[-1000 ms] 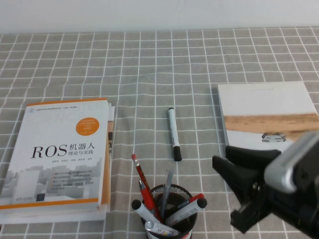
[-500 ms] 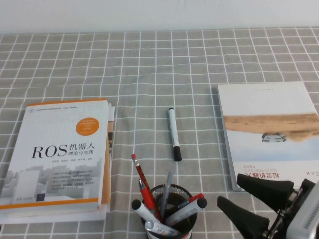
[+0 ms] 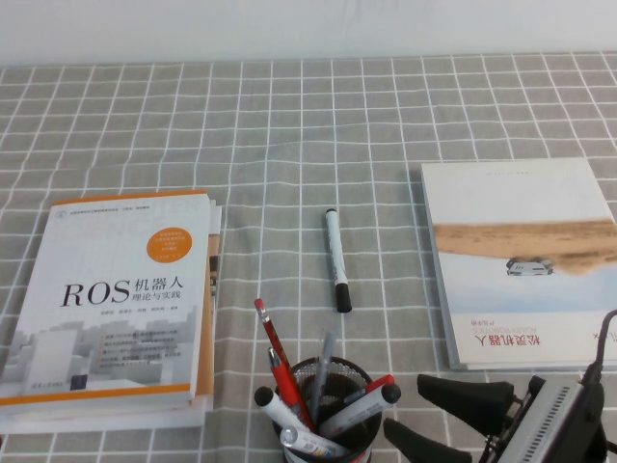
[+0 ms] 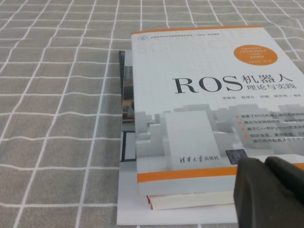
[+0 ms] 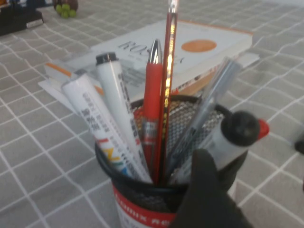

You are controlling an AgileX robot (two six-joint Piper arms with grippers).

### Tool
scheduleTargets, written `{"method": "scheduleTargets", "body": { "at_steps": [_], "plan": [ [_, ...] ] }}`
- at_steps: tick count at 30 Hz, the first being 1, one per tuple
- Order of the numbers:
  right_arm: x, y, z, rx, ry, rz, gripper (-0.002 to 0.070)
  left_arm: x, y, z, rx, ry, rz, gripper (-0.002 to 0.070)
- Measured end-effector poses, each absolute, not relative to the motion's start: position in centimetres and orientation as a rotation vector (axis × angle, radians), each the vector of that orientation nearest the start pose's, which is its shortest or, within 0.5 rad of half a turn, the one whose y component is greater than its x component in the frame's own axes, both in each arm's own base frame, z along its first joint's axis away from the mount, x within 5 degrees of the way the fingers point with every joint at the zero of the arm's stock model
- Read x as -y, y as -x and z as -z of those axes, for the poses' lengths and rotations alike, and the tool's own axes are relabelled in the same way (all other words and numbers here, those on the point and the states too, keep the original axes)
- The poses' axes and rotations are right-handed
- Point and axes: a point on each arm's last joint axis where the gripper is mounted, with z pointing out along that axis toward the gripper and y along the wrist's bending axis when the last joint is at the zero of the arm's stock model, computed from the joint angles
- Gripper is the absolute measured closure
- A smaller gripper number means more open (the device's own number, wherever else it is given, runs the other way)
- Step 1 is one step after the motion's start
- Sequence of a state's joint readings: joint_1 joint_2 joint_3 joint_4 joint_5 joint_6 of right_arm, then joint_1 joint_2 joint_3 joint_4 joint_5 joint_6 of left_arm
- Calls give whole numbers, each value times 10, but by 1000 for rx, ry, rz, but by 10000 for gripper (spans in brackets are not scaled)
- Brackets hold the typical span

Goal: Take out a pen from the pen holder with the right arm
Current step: 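Take a marker out of the pen holder and lay it on the table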

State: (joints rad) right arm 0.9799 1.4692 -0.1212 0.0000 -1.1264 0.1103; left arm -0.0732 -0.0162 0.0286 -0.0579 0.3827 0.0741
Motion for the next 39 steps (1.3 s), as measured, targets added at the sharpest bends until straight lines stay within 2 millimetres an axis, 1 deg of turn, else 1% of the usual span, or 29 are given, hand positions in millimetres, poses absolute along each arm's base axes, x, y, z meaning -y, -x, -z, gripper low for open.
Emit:
{"method": "scheduleTargets", "body": {
  "at_steps": [10,14,18,23,39],
  "plan": [
    [-165,-110,-160,-1629,749,-815,309,6,-52,-170,-1876,-103,57,678],
    [-170,-113,-157,-1646,740,-824,309,6,-52,-170,-1876,-103,57,678],
    [-176,-118,-160,-1640,713,-836,309,6,-52,-170,-1876,-103,57,678],
    [-176,-122,-162,-1647,660,-824,309,6,-52,-170,-1876,-103,57,678],
    [-182,-126,-167,-1631,628,-845,309,6,-52,-170,-1876,-103,57,678]
  ]
}}
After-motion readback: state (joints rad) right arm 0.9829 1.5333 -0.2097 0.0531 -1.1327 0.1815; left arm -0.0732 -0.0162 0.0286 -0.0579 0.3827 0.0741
